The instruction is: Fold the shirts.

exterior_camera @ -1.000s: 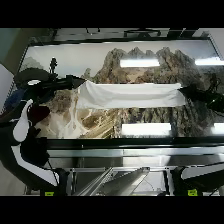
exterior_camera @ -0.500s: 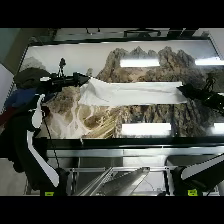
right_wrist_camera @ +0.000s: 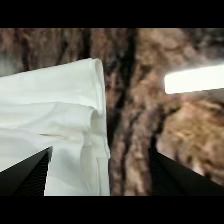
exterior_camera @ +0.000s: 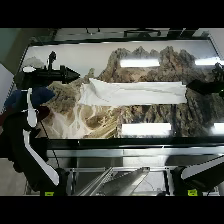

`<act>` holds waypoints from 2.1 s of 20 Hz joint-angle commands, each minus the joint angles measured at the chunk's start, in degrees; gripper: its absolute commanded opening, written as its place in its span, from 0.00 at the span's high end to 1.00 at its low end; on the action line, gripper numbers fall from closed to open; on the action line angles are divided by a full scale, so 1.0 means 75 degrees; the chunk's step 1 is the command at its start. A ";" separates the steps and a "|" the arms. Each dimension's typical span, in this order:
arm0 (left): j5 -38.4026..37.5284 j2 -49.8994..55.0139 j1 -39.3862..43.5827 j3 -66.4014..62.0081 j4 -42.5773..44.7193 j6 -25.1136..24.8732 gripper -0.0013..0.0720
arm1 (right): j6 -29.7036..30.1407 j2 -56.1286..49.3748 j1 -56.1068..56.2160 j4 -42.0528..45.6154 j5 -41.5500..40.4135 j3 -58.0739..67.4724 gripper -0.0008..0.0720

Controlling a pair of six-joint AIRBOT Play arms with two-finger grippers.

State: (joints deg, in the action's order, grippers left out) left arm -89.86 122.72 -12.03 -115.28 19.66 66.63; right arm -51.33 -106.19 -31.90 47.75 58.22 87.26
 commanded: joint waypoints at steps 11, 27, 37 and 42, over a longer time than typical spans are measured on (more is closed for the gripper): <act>-0.0017 -0.0688 0.1224 0.0621 0.0446 0.0020 0.98 | 0.0076 -0.1250 0.0571 -0.0813 0.1448 0.0399 0.81; 0.4855 0.1320 0.5415 -0.0638 0.2818 0.1944 0.98 | -0.0571 0.0385 0.1003 -0.4523 0.4258 0.1664 0.96; 0.4331 0.1163 0.5199 -0.0790 0.0699 0.1376 0.98 | -0.0970 0.0650 0.1696 -0.4613 0.4307 0.1664 0.96; 0.1600 -0.1227 0.3663 -0.0026 0.0289 0.1378 0.98 | -0.0997 0.0682 0.2859 -0.5222 0.3558 0.1661 0.96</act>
State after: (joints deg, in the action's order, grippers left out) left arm -66.08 122.06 21.12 -117.95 24.73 77.34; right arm -58.52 -101.19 -15.33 10.41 88.79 99.70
